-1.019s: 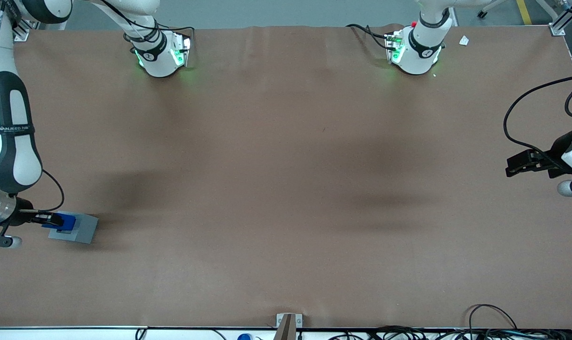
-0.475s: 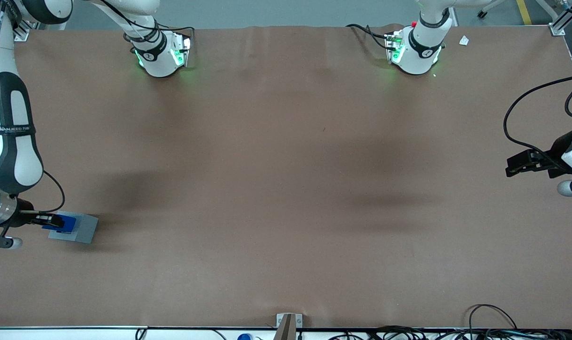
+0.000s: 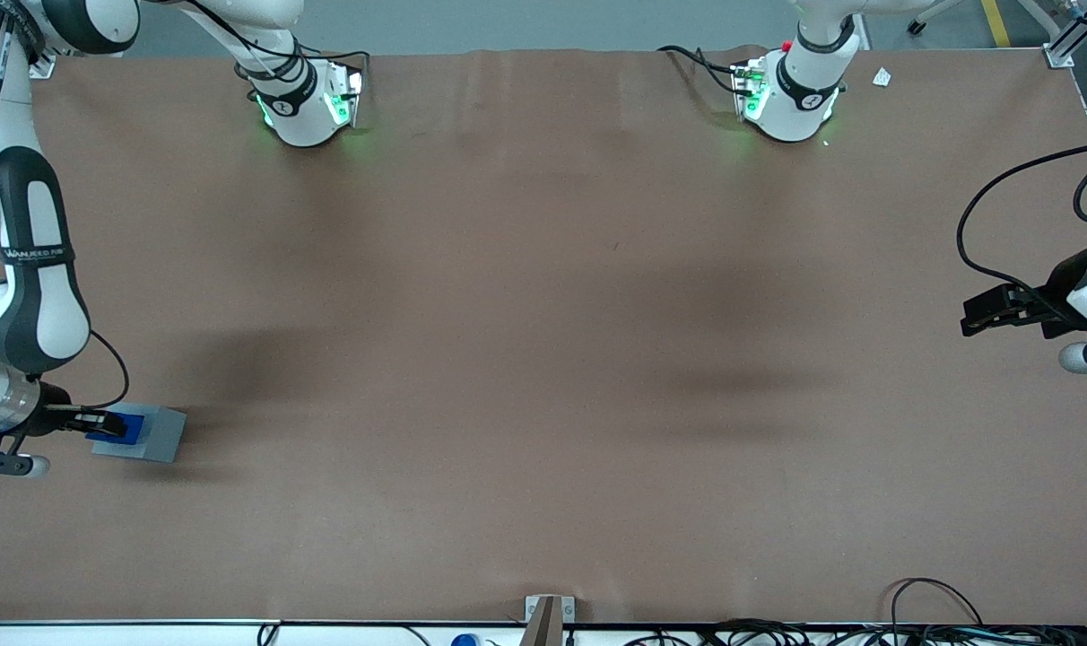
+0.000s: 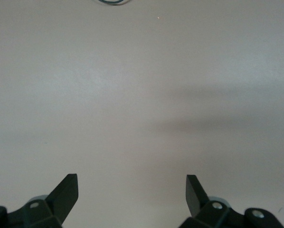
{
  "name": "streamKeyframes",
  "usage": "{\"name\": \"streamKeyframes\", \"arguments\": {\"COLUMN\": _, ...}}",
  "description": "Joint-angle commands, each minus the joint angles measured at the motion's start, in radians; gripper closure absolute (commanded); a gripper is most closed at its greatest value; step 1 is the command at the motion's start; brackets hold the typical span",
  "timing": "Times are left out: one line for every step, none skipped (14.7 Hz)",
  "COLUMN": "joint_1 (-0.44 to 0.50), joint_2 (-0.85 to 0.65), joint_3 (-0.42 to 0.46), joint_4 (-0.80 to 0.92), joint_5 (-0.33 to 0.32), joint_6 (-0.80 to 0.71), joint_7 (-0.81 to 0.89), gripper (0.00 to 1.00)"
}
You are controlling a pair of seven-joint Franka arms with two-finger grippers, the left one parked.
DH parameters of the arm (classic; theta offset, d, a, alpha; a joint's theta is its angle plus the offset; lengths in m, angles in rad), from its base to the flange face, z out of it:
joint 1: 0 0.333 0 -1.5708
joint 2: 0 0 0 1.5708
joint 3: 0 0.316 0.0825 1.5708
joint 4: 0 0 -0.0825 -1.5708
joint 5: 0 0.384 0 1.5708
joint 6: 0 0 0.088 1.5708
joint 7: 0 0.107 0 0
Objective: Insert blue part into gray base with right arm
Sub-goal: 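Lower the blue block into the gray base's opening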
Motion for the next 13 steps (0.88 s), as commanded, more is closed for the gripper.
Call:
{"name": "streamKeyframes", "arguments": {"joint_1": -0.005, "joint_2": 0.021, "joint_3": 0.01, "joint_4": 0.025, "joint_5": -0.004, "joint_6": 0.0, "joint_7": 0.013, "gripper": 0.75}}
{"name": "streamKeyframes", "arguments": {"joint_1": -0.003, "joint_2": 0.021, "joint_3": 0.01, "joint_4": 0.025, "joint_5": -0.004, "joint_6": 0.0, "joint_7": 0.013, "gripper": 0.4}}
{"name": "streamKeyframes", "arguments": {"joint_1": -0.003, "joint_2": 0.021, "joint_3": 0.01, "joint_4": 0.025, "joint_5": -0.003, "joint_6": 0.0, "joint_7": 0.013, "gripper": 0.16}}
{"name": "streamKeyframes", "arguments": {"joint_1": -0.005, "joint_2": 0.021, "joint_3": 0.01, "joint_4": 0.025, "joint_5": -0.001, "joint_6": 0.0, "joint_7": 0.015, "gripper": 0.02}}
{"name": "streamKeyframes", "arguments": {"joint_1": -0.009, "joint_2": 0.021, "joint_3": 0.01, "joint_4": 0.025, "joint_5": 0.003, "joint_6": 0.0, "joint_7": 0.016, "gripper": 0.0}}
{"name": "streamKeyframes", "arguments": {"joint_1": -0.009, "joint_2": 0.021, "joint_3": 0.012, "joint_4": 0.025, "joint_5": 0.003, "joint_6": 0.0, "joint_7": 0.016, "gripper": 0.0}}
{"name": "streamKeyframes", "arguments": {"joint_1": -0.012, "joint_2": 0.019, "joint_3": 0.012, "joint_4": 0.025, "joint_5": 0.006, "joint_6": 0.0, "joint_7": 0.015, "gripper": 0.0}}
{"name": "streamKeyframes", "arguments": {"joint_1": -0.014, "joint_2": 0.016, "joint_3": 0.012, "joint_4": 0.025, "joint_5": 0.011, "joint_6": -0.002, "joint_7": 0.016, "gripper": 0.0}}
{"name": "streamKeyframes", "arguments": {"joint_1": -0.011, "joint_2": 0.011, "joint_3": 0.012, "joint_4": 0.025, "joint_5": 0.012, "joint_6": -0.003, "joint_7": 0.016, "gripper": 0.0}}
{"name": "streamKeyframes", "arguments": {"joint_1": -0.003, "joint_2": 0.004, "joint_3": 0.012, "joint_4": 0.023, "joint_5": 0.012, "joint_6": -0.008, "joint_7": 0.016, "gripper": 0.0}}
{"name": "streamKeyframes", "arguments": {"joint_1": 0.0, "joint_2": -0.007, "joint_3": 0.013, "joint_4": 0.023, "joint_5": 0.011, "joint_6": -0.016, "joint_7": 0.015, "gripper": 0.0}}
{"name": "streamKeyframes", "arguments": {"joint_1": 0.001, "joint_2": -0.028, "joint_3": 0.013, "joint_4": 0.019, "joint_5": 0.009, "joint_6": -0.025, "joint_7": 0.01, "gripper": 0.0}}
{"name": "streamKeyframes", "arguments": {"joint_1": 0.001, "joint_2": -0.054, "joint_3": 0.015, "joint_4": 0.014, "joint_5": 0.009, "joint_6": -0.055, "joint_7": 0.004, "gripper": 0.0}}
